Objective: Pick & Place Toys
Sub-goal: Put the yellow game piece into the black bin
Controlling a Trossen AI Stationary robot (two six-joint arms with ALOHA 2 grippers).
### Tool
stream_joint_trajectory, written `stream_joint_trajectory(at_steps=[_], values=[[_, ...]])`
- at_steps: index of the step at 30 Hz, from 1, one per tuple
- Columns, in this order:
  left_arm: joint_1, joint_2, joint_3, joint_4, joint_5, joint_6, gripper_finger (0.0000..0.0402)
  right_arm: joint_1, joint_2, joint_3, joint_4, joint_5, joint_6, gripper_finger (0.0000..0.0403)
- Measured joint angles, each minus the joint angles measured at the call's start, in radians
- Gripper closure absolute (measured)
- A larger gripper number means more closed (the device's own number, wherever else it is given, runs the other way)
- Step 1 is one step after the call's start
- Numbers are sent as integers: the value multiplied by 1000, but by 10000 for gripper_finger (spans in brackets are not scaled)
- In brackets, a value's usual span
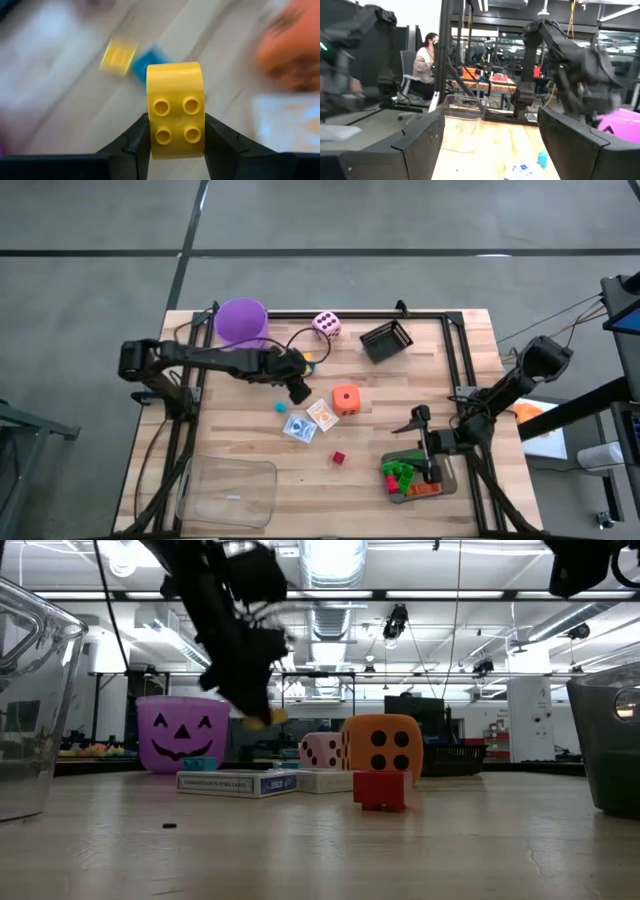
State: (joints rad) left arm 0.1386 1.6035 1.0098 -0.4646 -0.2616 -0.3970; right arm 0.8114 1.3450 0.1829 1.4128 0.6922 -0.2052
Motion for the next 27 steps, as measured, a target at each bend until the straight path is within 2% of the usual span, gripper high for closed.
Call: stream_joint_trajectory(at_steps=[5, 11, 17, 27], values=[[-74, -69, -48, 314, 7, 127, 266, -67, 41, 12, 1, 0, 27, 88], [-183, -82, -144, 704, 43, 320, 266, -169, 93, 49, 1, -20, 36, 88], [-258, -78, -242, 943, 52, 457, 266, -317, 125, 88, 8, -174, 74, 88], [-268, -77, -378, 1212, 76, 468, 266, -594, 244, 196, -4, -479, 196, 88]])
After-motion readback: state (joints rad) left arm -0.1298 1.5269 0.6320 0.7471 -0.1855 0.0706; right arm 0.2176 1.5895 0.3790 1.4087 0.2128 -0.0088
